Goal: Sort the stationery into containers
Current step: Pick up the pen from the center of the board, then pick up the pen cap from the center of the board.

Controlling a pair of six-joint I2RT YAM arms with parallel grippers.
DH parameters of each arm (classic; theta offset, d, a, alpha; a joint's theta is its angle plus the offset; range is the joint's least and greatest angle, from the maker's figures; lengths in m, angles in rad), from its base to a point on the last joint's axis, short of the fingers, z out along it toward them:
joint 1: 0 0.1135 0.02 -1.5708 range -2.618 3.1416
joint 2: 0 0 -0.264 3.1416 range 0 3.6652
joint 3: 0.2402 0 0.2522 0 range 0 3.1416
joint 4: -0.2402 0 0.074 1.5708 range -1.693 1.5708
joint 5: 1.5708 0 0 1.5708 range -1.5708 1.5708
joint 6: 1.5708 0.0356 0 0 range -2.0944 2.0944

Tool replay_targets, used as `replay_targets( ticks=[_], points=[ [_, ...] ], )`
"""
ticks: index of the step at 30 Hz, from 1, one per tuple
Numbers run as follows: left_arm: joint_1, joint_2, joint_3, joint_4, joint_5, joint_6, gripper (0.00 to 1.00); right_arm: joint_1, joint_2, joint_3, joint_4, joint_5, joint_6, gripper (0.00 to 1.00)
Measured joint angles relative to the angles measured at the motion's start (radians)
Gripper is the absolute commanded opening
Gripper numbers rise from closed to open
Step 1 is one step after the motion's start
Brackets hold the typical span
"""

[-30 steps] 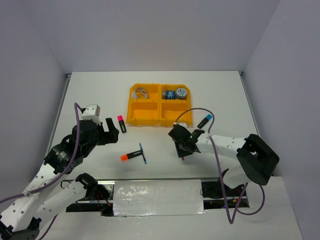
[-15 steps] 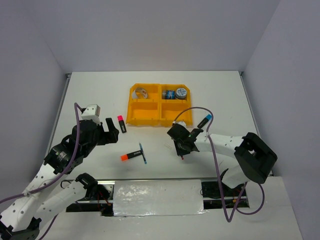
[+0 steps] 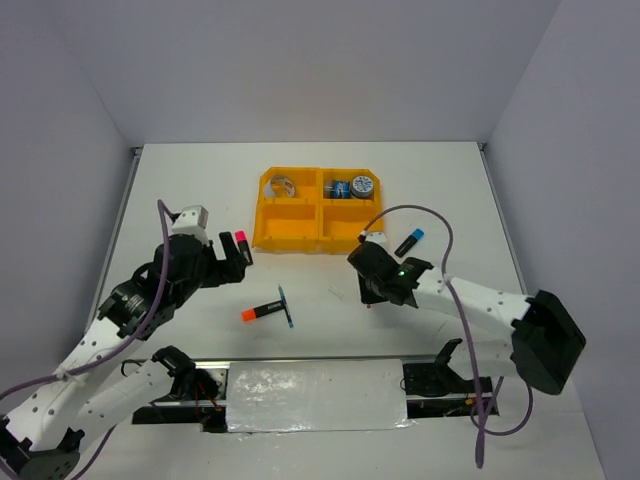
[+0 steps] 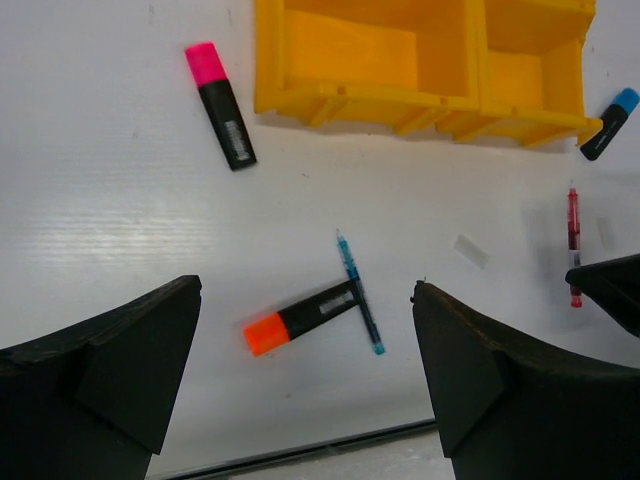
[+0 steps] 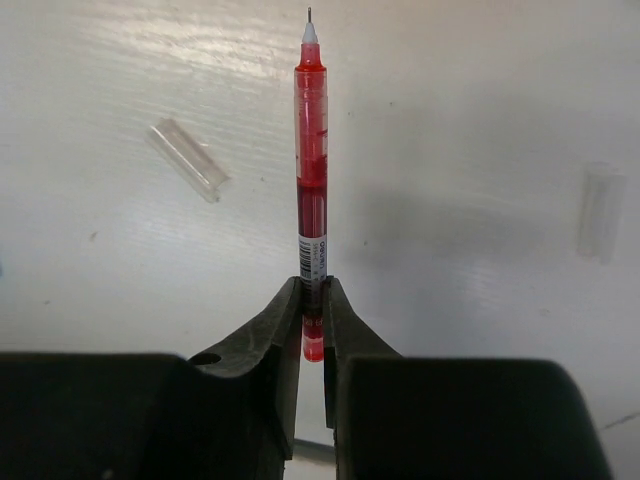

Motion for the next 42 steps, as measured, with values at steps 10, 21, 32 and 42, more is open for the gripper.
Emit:
replay_targets(
  ticks=[10, 21, 32, 42],
  points=[
    [-0.47, 0.589, 0.181, 0.052, -0.236, -0.433, 0.99, -0.005, -0.323, 0.084, -0.199, 0.122, 0.026, 0.0],
    [-0.495, 1.057, 0.52, -0.116, -0.305, -0.984, 0.92, -0.014, -0.497, 0.166, -0.388, 0.205, 0.035, 0.0],
    [-0.495, 1.247, 0.65, -0.231, -0.254, -1.242, 0.74, -0.014, -0.572, 0.166, -0.422, 0.2, 0.01, 0.0],
    [-0.478, 1.334, 0.658, -0.221, -0.174, -1.248, 0.56, -0.014, -0.575, 0.165, -0.42, 0.191, -0.011, 0.0]
  ],
)
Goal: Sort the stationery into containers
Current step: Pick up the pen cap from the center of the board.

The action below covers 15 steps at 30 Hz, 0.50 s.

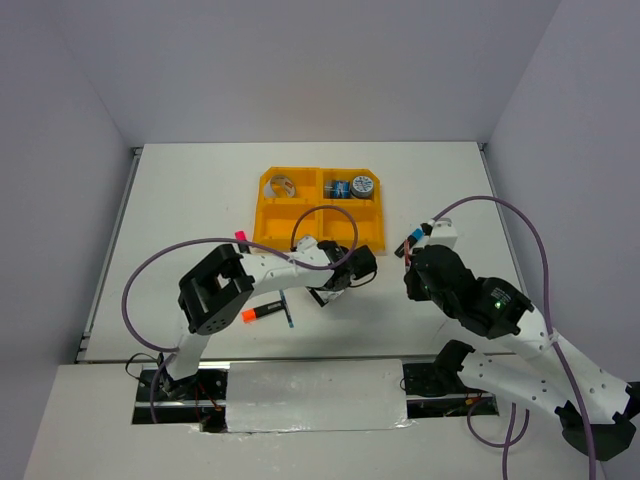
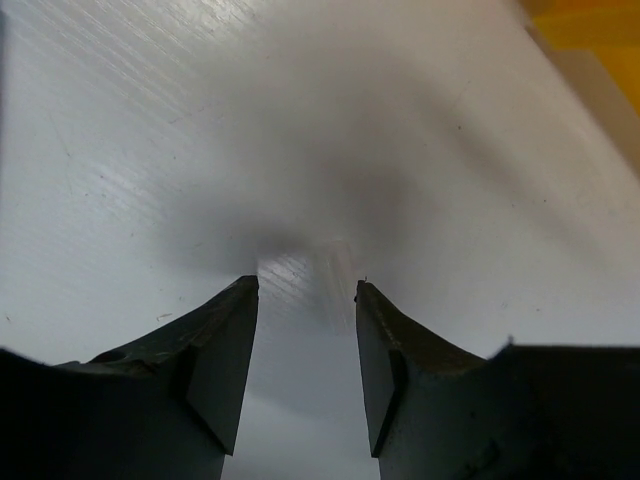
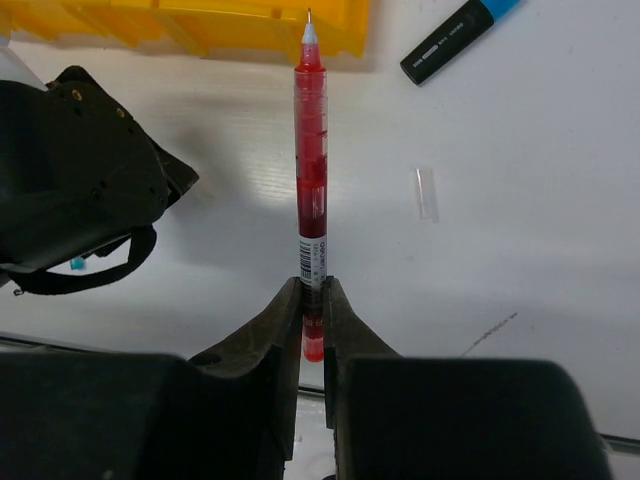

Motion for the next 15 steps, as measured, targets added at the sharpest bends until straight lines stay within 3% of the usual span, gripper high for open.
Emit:
replay_targets(
  ticks=[9, 15],
  points=[
    [0.021, 0.039, 0.029, 0.023, 0.034, 0.03, 0.57, 0.0, -0.01, -0.002, 0.002, -0.005, -0.006, 0.0],
    [0.021, 0.045, 0.037, 0.024, 0.048, 0.035, 0.48, 0.0, -0.019, -0.002, 0.002, -0.008, -0.007, 0.0]
  ],
)
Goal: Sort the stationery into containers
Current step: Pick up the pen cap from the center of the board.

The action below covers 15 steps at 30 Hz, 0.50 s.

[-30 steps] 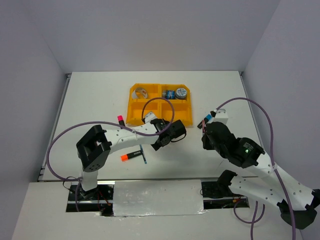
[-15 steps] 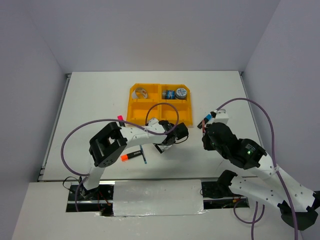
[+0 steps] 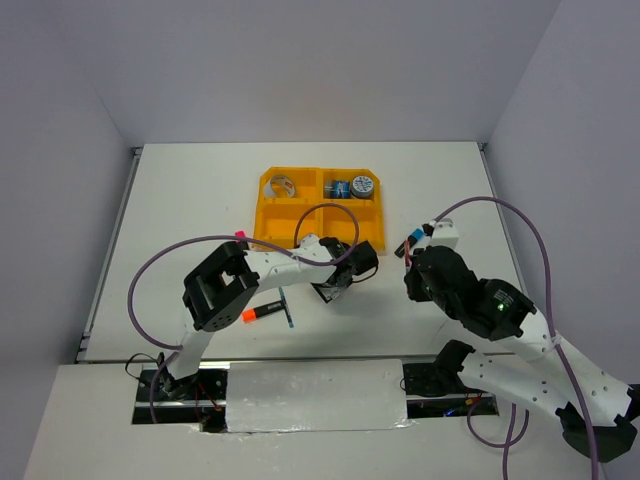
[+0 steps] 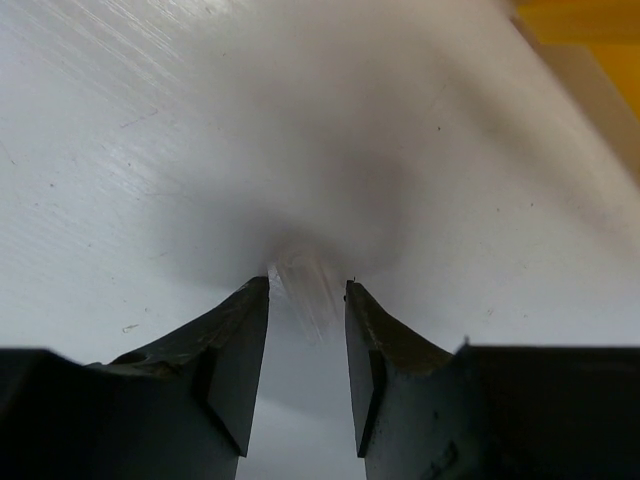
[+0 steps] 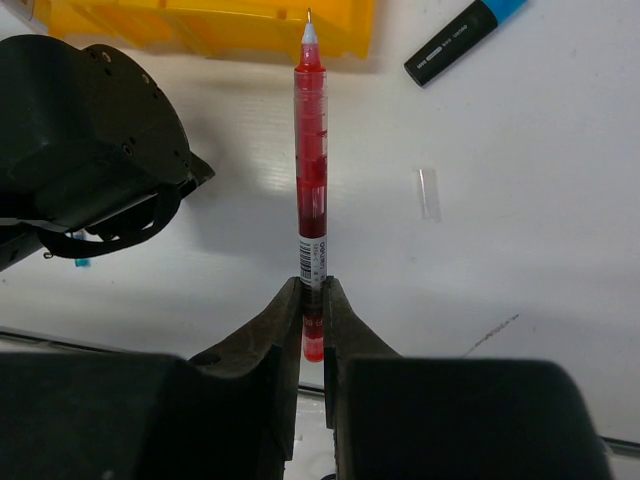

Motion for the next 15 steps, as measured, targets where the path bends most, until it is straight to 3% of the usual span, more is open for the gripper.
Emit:
replay_targets(
  ticks=[11, 15],
  points=[
    [0.0, 0.0, 0.0, -0.001, 0.014, 0.019, 0.32, 0.0, -0.012, 0.0, 0.0, -0.003, 0.0, 0.0],
    [0.0, 0.0, 0.0, 0.003, 0.018, 0.02, 0.14, 0.0, -0.013, 0.0, 0.0, -0.007, 0.0, 0.0]
  ],
)
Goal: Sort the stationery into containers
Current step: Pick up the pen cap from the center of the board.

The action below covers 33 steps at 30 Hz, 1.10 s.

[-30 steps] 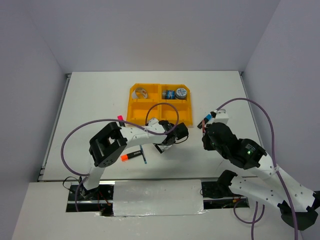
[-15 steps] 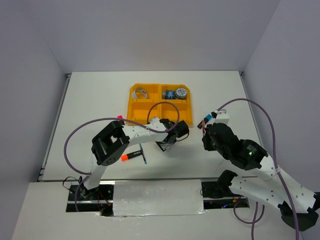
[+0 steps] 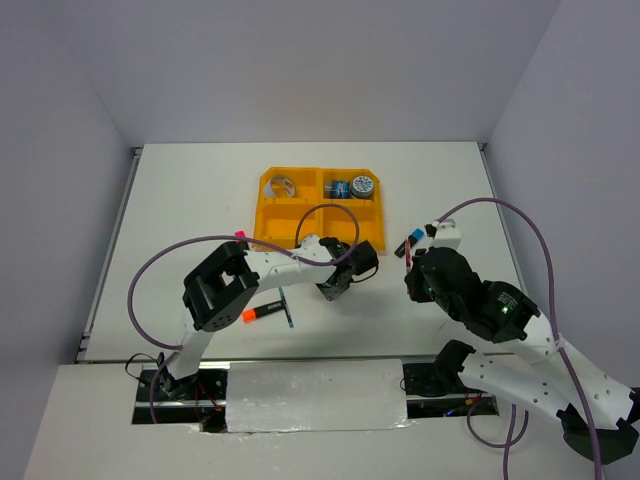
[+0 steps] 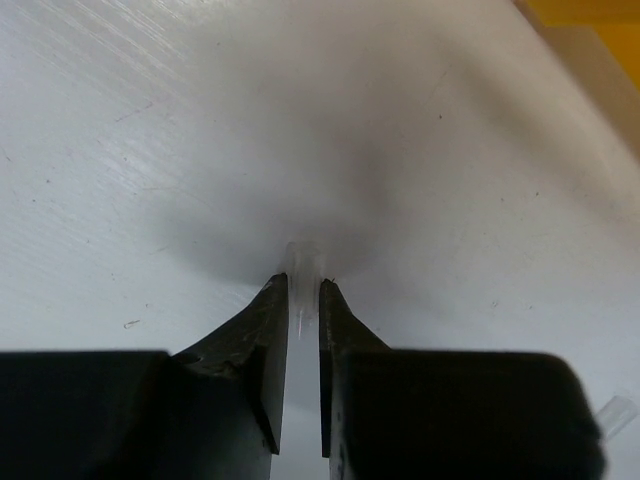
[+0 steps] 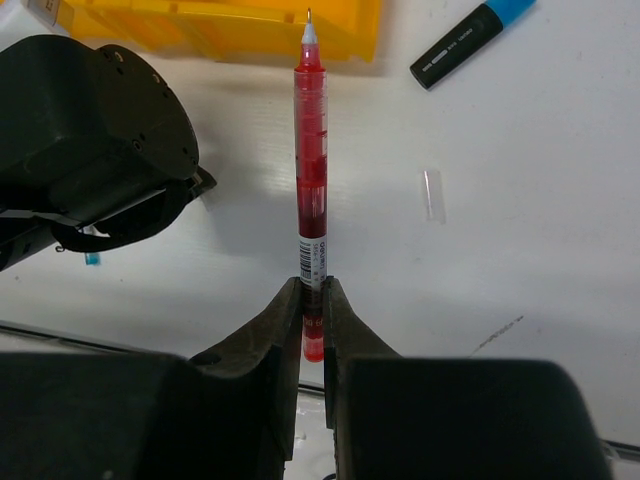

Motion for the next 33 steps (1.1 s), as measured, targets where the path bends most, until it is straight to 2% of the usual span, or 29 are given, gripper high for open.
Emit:
replay_targets(
  ticks=[4, 15, 20, 30, 33],
  points=[
    [0.0, 0.0, 0.0, 0.001, 0.0, 0.003, 0.0, 0.0, 0.0, 0.0, 0.0, -0.008, 0.0, 0.0],
    [-0.005, -0.037, -0.041, 0.019, -0.034, 0.086, 0.0, 0.0, -0.032, -0.032, 0.036, -0.082, -0.012, 0.0],
    [-0.022, -0.127, -0.069, 0.02, -0.091, 0.135, 0.0, 0.0, -0.033, -0.073, 0.066, -0.138, -0.011, 0.0],
    [-0.049, -0.365, -0.076, 0.012, -0.235, 0.242, 0.0, 0.0, -0.081, -0.303, 0.321, -0.406, 0.013, 0.0],
    [-0.05, -0.456, -0.102, 0.051, -0.272, 0.314, 0.0, 0.0, -0.092, -0.36, 0.406, -0.479, 0.028, 0.0]
  ],
)
